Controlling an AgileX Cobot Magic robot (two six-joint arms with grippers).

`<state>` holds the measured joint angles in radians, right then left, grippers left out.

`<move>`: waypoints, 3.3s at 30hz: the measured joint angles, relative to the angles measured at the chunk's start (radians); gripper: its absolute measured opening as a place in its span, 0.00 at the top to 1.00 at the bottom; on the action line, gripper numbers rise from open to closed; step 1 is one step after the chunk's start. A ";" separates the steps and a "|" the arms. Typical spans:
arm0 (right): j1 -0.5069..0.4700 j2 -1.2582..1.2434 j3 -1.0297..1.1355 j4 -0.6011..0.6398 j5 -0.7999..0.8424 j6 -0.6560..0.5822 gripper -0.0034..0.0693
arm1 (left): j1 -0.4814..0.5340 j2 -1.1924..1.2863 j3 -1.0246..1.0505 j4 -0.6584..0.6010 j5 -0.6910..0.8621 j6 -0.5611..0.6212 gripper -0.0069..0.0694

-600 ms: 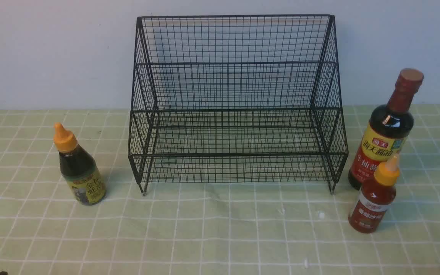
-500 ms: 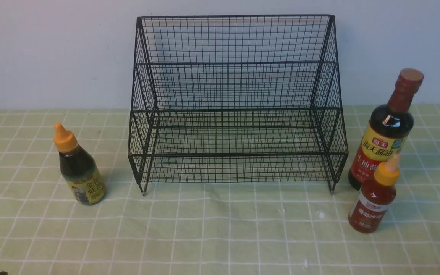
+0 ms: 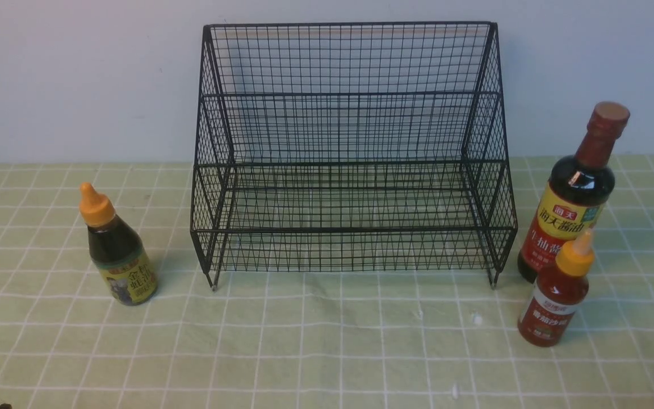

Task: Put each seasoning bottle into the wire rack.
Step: Use the right arm to grab the condiment bottle closest to it

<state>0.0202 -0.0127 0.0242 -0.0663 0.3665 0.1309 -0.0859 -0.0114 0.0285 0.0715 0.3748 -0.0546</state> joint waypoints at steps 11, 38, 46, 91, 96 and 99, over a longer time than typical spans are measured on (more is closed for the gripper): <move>0.000 0.000 0.000 -0.004 0.000 -0.007 0.97 | 0.000 0.000 0.000 0.000 0.001 0.000 0.92; 0.000 0.000 -0.002 0.501 -0.438 0.299 0.97 | 0.000 0.000 0.000 0.000 0.001 0.000 0.92; 0.000 0.088 -0.347 0.321 -0.095 0.198 0.97 | 0.000 0.000 0.000 0.000 0.002 0.000 0.92; 0.188 1.465 -0.986 0.078 0.359 0.004 0.27 | 0.000 0.000 0.000 0.000 0.002 0.000 0.92; 0.188 1.495 -0.986 0.078 0.345 -0.002 0.44 | 0.000 0.000 0.000 0.000 0.002 0.000 0.92; 0.188 1.490 -0.987 0.078 0.349 -0.018 0.56 | 0.000 0.000 0.000 0.000 0.002 0.000 0.92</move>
<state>0.2085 1.4775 -0.9625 0.0120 0.7155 0.1128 -0.0859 -0.0114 0.0285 0.0715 0.3763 -0.0546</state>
